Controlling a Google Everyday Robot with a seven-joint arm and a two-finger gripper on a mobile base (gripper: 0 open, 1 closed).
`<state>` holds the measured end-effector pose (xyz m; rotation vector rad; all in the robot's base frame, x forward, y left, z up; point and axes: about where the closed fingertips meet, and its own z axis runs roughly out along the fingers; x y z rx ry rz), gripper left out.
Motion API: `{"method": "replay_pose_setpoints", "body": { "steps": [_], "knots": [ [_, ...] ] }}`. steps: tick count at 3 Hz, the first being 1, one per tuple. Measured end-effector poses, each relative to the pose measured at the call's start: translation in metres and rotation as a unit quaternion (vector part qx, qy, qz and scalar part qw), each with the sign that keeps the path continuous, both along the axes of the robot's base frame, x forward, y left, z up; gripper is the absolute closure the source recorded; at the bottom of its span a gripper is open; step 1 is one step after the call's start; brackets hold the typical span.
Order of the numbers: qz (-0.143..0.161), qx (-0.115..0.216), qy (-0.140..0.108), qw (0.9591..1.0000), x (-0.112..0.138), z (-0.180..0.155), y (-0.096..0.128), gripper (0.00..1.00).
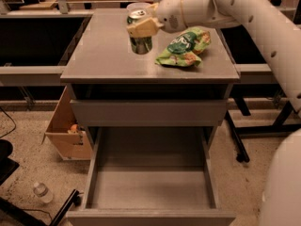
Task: Pick green can from middle drawer and place on counter
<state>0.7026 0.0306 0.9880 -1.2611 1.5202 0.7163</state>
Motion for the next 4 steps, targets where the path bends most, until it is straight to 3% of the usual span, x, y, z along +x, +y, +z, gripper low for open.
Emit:
{"method": "replay_pose_setpoints", "body": {
  "steps": [1,2,3,4],
  "knots": [
    [-0.050,0.051,-0.020,0.9972,0.059,0.008,0.012,1.00],
    [-0.109,0.091,0.001,0.9898,0.115,-0.017,0.012,1.00],
    [-0.150,0.106,0.036,0.9823,0.153,-0.051,0.013,1.00],
    [-0.171,0.093,0.067,0.9787,0.177,-0.075,0.025,0.99]
  ]
}}
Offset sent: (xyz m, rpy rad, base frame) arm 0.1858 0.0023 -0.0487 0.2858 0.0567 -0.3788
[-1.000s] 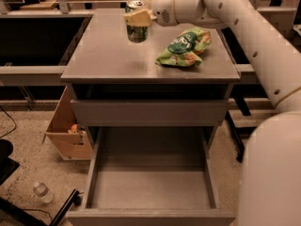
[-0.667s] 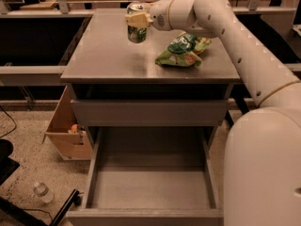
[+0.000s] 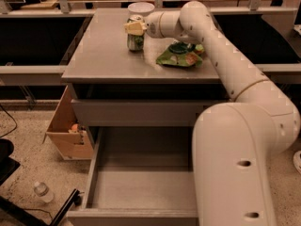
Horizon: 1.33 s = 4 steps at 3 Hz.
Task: Pick green can from middle drawer and place on counter
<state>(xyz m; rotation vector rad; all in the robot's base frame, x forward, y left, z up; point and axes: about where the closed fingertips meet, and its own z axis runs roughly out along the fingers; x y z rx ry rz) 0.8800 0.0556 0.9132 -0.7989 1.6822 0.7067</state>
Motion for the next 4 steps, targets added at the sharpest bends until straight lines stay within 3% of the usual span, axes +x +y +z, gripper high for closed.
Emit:
{"method": "replay_pose_setpoints", "body": {
  "steps": [1,4],
  "knots": [
    [-0.008,-0.003,0.007,0.9999,0.0038,-0.0013,-0.0028,0.80],
    [-0.008,-0.003,0.008,0.9999,0.0038,-0.0014,-0.0025,0.10]
  ]
}}
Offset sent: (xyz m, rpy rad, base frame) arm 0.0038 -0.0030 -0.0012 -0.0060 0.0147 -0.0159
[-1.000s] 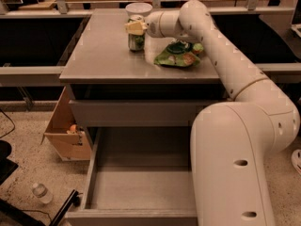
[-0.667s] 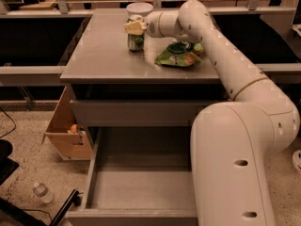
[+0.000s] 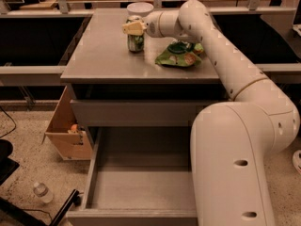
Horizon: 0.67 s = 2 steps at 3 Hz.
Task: Pick green can from middle drawer and place on counter
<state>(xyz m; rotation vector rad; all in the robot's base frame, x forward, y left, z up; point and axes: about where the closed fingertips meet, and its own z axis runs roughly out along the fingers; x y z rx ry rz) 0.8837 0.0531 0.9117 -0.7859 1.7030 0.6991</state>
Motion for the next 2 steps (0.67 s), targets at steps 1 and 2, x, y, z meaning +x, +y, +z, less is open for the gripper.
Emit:
{"method": "replay_pose_setpoints", "body": {
  "steps": [1,2],
  "knots": [
    [0.000,0.000,0.000,1.0000,0.000,0.000,0.000,0.00],
    [-0.004,0.016,-0.014,0.9998,-0.004,0.011,-0.005,0.00]
  ]
}}
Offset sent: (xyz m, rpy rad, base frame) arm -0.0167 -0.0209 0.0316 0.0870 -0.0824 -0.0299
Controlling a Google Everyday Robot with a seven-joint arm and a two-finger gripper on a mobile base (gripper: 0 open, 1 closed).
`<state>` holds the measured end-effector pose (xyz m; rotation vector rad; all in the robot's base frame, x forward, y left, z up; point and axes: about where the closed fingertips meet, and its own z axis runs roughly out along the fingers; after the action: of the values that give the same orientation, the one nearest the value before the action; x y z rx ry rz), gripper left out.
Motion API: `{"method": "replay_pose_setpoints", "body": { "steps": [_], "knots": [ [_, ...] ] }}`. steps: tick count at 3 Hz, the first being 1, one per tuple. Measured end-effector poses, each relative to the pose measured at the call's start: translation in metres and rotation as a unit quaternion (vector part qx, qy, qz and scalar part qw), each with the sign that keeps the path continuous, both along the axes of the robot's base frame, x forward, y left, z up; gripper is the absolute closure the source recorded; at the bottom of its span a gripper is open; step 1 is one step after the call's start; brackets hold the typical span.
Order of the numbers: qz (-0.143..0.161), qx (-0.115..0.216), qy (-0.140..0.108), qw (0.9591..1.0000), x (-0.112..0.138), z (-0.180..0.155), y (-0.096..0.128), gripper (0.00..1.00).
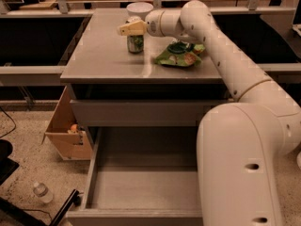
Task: Pick green can from middle drawer and place on counter
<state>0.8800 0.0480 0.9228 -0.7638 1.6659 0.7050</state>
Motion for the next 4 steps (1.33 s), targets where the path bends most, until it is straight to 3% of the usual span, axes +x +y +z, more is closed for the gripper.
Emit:
{"method": "replay_pose_setpoints", "body": {
  "steps": [1,2,3,4],
  "knots": [
    [0.003,-0.009,-0.013,0.9999,-0.022,0.031,-0.018,0.00],
    [-0.018,-0.050,-0.027,0.9982,-0.051,0.066,-0.046,0.00],
    [-0.040,-0.122,-0.014,0.9917,-0.091,0.084,-0.066,0.00],
    [-0.079,-0.176,0.003,0.9812,-0.129,0.096,-0.092,0.00]
  ]
}}
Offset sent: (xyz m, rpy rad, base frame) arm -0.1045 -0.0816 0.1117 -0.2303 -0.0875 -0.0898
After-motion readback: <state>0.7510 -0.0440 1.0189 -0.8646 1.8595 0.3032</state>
